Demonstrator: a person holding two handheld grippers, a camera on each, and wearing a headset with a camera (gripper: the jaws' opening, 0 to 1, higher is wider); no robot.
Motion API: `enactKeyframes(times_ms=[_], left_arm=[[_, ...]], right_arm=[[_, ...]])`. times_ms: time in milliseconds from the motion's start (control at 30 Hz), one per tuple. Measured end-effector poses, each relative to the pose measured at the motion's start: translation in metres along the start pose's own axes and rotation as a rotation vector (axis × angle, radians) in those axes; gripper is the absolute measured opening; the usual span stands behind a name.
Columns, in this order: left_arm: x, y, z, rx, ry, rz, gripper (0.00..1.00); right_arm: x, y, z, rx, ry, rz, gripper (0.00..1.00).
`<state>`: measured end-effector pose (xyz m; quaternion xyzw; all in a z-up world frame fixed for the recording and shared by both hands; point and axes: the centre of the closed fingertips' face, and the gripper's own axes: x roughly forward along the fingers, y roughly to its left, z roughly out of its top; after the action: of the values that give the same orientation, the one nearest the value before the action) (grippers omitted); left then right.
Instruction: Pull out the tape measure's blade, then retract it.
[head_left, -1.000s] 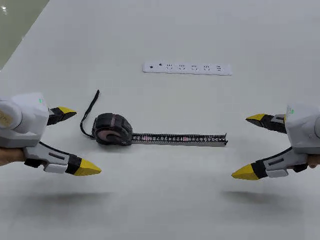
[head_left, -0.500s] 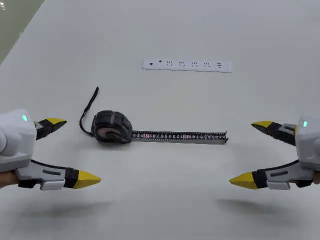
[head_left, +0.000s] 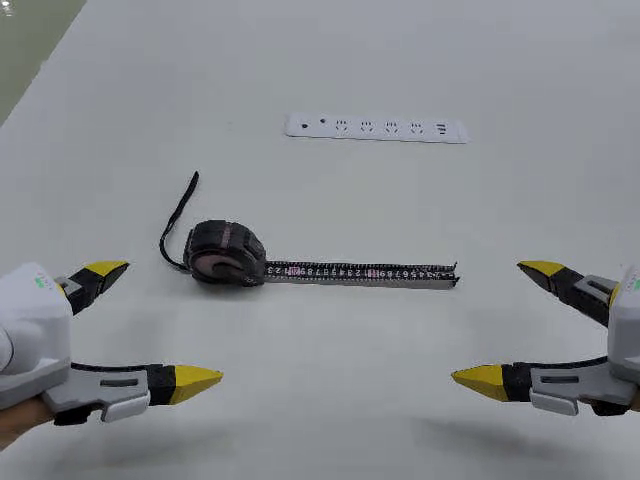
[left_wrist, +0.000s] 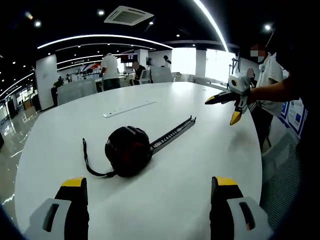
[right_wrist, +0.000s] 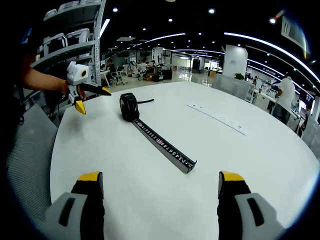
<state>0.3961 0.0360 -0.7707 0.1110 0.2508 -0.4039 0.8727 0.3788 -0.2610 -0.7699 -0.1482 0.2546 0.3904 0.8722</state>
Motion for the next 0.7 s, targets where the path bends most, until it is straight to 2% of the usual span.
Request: enactKeyframes(times_ms=[100, 133, 233, 333, 433, 700], left_arm=[[-0.001, -0.001, 0.000, -0.009, -0.004, 0.008, 1.00], [-0.009, -0.007, 0.004, -0.058, -0.047, 0.081, 1.00], [-0.011, -0.011, 0.002, -0.085, -0.051, 0.096, 1.00], [-0.013, -0.013, 0.000, -0.097, -0.057, 0.135, 1.00], [-0.015, -0.014, 0.002, -0.108, -0.065, 0.163, 1.00], [-0.019, -0.023, 0.010, -0.105, -0.079, 0.188, 1.00]], right_arm=[[0.000, 0.001, 0.000, 0.012, -0.005, -0.012, 0.97], [-0.004, 0.005, 0.005, 0.063, -0.035, -0.077, 0.97], [-0.005, 0.008, 0.005, 0.065, -0.038, -0.094, 0.97], [-0.005, 0.010, 0.003, 0.080, -0.027, -0.116, 0.97], [-0.007, 0.010, 0.006, 0.108, -0.051, -0.149, 0.97], [-0.009, 0.022, 0.012, 0.152, -0.082, -0.193, 0.96]])
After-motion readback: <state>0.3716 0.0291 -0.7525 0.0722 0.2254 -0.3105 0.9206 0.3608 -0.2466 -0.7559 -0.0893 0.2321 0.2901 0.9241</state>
